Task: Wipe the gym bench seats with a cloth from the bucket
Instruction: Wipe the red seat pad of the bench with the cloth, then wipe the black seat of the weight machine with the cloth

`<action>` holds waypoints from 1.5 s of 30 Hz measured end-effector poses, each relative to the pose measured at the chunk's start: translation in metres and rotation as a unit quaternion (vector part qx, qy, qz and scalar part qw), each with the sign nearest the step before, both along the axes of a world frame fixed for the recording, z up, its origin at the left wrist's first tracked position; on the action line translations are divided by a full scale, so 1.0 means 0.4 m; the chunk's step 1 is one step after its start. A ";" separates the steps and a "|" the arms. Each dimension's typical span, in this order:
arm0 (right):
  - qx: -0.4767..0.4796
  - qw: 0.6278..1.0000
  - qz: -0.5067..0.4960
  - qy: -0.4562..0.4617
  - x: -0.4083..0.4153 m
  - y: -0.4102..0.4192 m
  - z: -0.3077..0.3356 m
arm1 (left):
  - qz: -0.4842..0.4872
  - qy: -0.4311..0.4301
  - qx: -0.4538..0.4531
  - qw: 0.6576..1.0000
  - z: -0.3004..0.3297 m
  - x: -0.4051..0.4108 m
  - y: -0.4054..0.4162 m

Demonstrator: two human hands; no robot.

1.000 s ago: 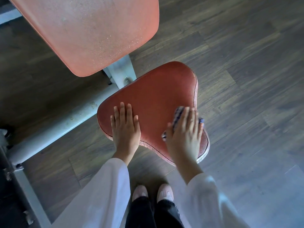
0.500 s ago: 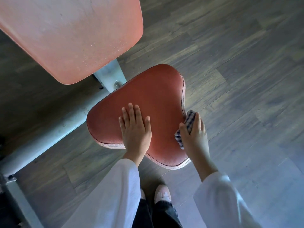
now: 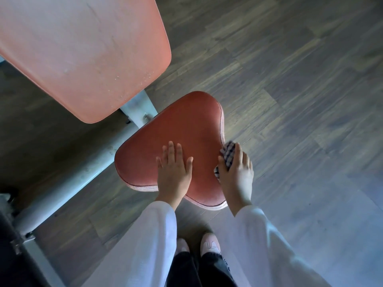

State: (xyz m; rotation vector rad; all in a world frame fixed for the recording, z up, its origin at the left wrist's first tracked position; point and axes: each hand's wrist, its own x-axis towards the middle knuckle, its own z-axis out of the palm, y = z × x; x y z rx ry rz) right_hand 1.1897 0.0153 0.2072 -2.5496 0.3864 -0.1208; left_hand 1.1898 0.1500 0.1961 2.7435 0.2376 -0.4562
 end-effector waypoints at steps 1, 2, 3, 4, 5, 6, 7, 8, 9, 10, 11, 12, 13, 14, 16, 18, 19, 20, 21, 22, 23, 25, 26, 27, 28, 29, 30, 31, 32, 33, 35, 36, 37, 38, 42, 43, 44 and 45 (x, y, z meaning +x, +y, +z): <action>-0.008 1.000 0.006 0.014 0.006 -0.008 0.012 | -0.019 -0.010 0.000 1.000 0.022 -0.007 -0.007; -0.022 0.999 0.017 0.025 0.007 -0.016 0.021 | -0.035 -0.014 0.003 0.999 0.040 -0.012 -0.014; -0.035 0.999 0.027 0.032 0.005 -0.025 0.037 | -0.053 0.007 0.008 0.999 0.056 -0.017 -0.025; -0.042 0.998 0.031 0.038 0.000 -0.033 0.053 | -0.071 0.034 0.014 0.997 0.077 -0.021 -0.033; -0.045 0.998 0.031 0.043 -0.007 -0.039 0.071 | -0.081 0.040 0.012 0.996 0.097 -0.026 -0.042; -0.047 0.997 0.024 0.048 -0.015 -0.048 0.095 | -0.088 0.035 0.008 0.995 0.125 -0.029 -0.055; -0.047 0.997 0.015 0.058 -0.023 -0.057 0.119 | -0.094 0.034 0.002 0.995 0.152 -0.031 -0.071; -0.045 0.996 0.005 0.072 -0.032 -0.069 0.144 | -0.103 0.048 -0.003 0.994 0.182 -0.030 -0.089; -0.044 0.996 -0.003 0.082 -0.040 -0.083 0.167 | -0.111 0.040 0.002 0.993 0.210 -0.030 -0.107; -0.044 0.995 -0.013 0.088 -0.048 -0.098 0.189 | -0.124 0.030 0.001 0.992 0.240 -0.030 -0.127; -0.043 0.994 -0.025 0.093 -0.053 -0.117 0.213 | -0.140 0.025 -0.003 0.990 0.269 -0.029 -0.150; -0.041 0.994 -0.037 0.098 -0.059 -0.137 0.237 | -0.161 0.037 -0.009 0.986 0.293 -0.026 -0.173; -0.039 0.993 -0.049 0.098 -0.061 -0.160 0.262 | -0.182 0.047 -0.008 0.982 0.312 -0.021 -0.198; -0.038 0.993 -0.060 0.096 -0.063 -0.185 0.285 | -0.200 0.042 -0.006 0.979 0.332 -0.014 -0.223; -0.038 0.991 -0.081 0.103 -0.063 -0.247 0.330 | -0.229 0.041 -0.002 0.972 0.375 -0.003 -0.284; -0.037 0.989 -0.095 0.110 -0.060 -0.317 0.372 | -0.248 0.046 -0.011 0.968 0.411 0.014 -0.357; -0.035 0.988 -0.101 0.112 -0.058 -0.355 0.393 | -0.261 0.049 -0.010 0.964 0.427 0.023 -0.396; -0.032 0.987 -0.108 0.113 -0.054 -0.394 0.413 | -0.275 0.053 -0.003 0.960 0.443 0.032 -0.437; -0.032 0.987 -0.113 0.114 -0.049 -0.436 0.430 | -0.288 0.055 0.003 0.956 0.459 0.043 -0.481; -0.036 0.986 -0.114 0.113 -0.040 -0.478 0.447 | -0.295 0.056 0.005 0.954 0.475 0.057 -0.526; -0.041 0.986 -0.112 0.113 -0.029 -0.522 0.463 | -0.299 0.056 0.006 0.953 0.490 0.074 -0.572; -0.049 0.986 -0.109 0.113 -0.001 -0.610 0.496 | -0.304 0.056 0.007 0.951 0.520 0.110 -0.665; -0.051 0.986 -0.110 0.112 0.019 -0.653 0.511 | -0.304 0.055 0.010 0.951 0.532 0.131 -0.711; -0.055 0.986 -0.112 0.110 0.041 -0.696 0.526 | -0.307 0.055 0.014 0.950 0.546 0.153 -0.757; -0.060 0.986 -0.111 0.107 0.064 -0.737 0.541 | -0.311 0.053 0.018 0.949 0.560 0.177 -0.800; -0.066 0.987 -0.105 0.102 0.089 -0.775 0.554 | -0.311 0.049 0.018 0.949 0.572 0.201 -0.841; -0.072 0.988 -0.098 0.098 0.117 -0.812 0.566 | -0.310 0.042 0.016 0.950 0.583 0.229 -0.881; -0.079 0.988 -0.093 0.097 0.150 -0.848 0.578 | -0.309 0.036 0.013 0.950 0.594 0.260 -0.919; -0.082 0.987 -0.094 0.098 0.185 -0.881 0.589 | -0.309 0.031 0.009 0.951 0.604 0.292 -0.952; -0.082 0.987 -0.096 0.100 0.223 -0.910 0.599 | -0.309 0.028 0.005 0.951 0.613 0.327 -0.981; -0.079 0.988 -0.090 0.098 0.307 -0.957 0.613 | -0.308 0.016 0.007 0.951 0.630 0.409 -1.026; -0.080 0.989 -0.085 0.095 0.355 -0.977 0.620 | -0.306 0.007 0.009 0.952 0.638 0.457 -1.044; -0.080 0.989 -0.080 0.091 0.408 -0.996 0.626 | -0.300 0.000 0.010 0.954 0.646 0.510 -1.059; -0.080 0.990 -0.077 0.087 0.464 -1.012 0.632 | -0.294 -0.006 0.011 0.956 0.653 0.565 -1.072; -0.084 0.991 -0.066 0.080 0.699 -1.067 0.658 | -0.272 -0.012 0.030 0.962 0.669 0.798 -1.121; -0.082 0.992 -0.062 0.075 0.753 -1.079 0.664 | -0.266 -0.012 0.036 0.963 0.674 0.851 -1.134; -0.078 0.993 -0.059 0.069 0.806 -1.091 0.671 | -0.264 -0.014 0.040 0.964 0.679 0.901 -1.149; -0.072 0.994 -0.057 0.065 0.856 -1.105 0.677 | -0.261 -0.014 0.039 0.964 0.685 0.949 -1.166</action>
